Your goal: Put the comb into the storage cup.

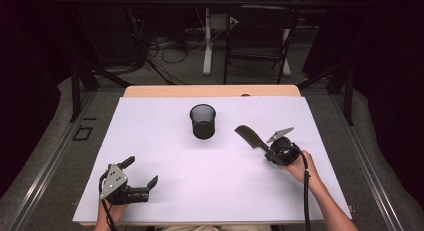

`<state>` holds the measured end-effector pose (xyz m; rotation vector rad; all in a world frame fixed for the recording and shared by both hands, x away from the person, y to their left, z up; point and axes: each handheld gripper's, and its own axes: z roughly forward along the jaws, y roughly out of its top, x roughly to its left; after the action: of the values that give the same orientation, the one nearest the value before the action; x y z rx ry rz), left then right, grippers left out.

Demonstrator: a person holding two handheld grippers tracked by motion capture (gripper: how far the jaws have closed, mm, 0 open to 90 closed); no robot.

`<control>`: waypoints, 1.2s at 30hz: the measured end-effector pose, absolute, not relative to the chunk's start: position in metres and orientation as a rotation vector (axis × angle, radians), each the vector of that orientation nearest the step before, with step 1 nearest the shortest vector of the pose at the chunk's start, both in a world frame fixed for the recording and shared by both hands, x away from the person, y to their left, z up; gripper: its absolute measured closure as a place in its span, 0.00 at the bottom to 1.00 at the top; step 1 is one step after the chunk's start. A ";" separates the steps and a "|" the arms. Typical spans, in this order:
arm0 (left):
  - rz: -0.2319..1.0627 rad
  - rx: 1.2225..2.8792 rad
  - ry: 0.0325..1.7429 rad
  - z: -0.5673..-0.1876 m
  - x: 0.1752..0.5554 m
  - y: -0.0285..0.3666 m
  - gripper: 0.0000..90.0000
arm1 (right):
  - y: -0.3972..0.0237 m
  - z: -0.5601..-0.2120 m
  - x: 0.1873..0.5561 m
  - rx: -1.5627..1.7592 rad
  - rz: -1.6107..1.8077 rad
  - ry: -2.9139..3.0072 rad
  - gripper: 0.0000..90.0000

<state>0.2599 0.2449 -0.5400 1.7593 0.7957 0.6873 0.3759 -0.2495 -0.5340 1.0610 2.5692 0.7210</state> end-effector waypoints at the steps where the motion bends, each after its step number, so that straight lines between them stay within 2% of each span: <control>1: 0.688 1.760 0.795 -0.540 0.260 0.245 0.00 | -0.249 -0.531 0.375 1.054 0.735 2.578 0.92; 3: 0.687 1.759 0.795 -0.540 0.260 0.245 0.00 | -0.248 -0.529 0.374 1.053 0.729 2.582 0.90; 5: 0.687 1.759 0.795 -0.540 0.260 0.245 0.00 | -0.248 -0.525 0.372 1.043 0.740 2.586 0.84; 6: 0.688 1.759 0.795 -0.540 0.260 0.245 0.00 | -0.248 -0.521 0.371 1.042 0.752 2.573 0.77; 9: 0.688 1.760 0.794 -0.540 0.260 0.245 0.00 | -0.248 -0.518 0.370 1.036 0.757 2.578 0.72; 14: 0.690 1.758 0.794 -0.540 0.259 0.246 0.00 | -0.248 -0.513 0.369 1.046 0.763 2.555 0.51; 16: 0.688 1.759 0.795 -0.540 0.260 0.245 0.00 | -0.249 -0.511 0.369 1.044 0.762 2.546 0.49; 18: 0.688 1.762 0.793 -0.540 0.260 0.245 0.00 | -0.249 -0.509 0.370 1.058 0.759 2.534 0.37; 19: 0.688 1.762 0.792 -0.540 0.260 0.245 0.00 | -0.249 -0.509 0.370 1.058 0.759 2.534 0.37; 20: 0.689 1.762 0.792 -0.540 0.260 0.245 0.00 | -0.250 -0.510 0.371 1.062 0.764 2.528 0.30; 23: 0.688 1.759 0.794 -0.540 0.260 0.245 0.00 | -0.250 -0.511 0.372 1.067 0.754 2.527 0.25; 24: 0.690 1.758 0.794 -0.540 0.259 0.245 0.00 | -0.251 -0.511 0.373 1.064 0.750 2.520 0.19; 36: 0.689 1.764 0.797 -0.540 0.260 0.245 0.00 | -0.256 -0.509 0.378 1.096 0.762 2.484 0.02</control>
<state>0.2600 0.2451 -0.5401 1.7638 0.7965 0.6888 0.3777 -0.2558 -0.5086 1.0960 2.4835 0.7617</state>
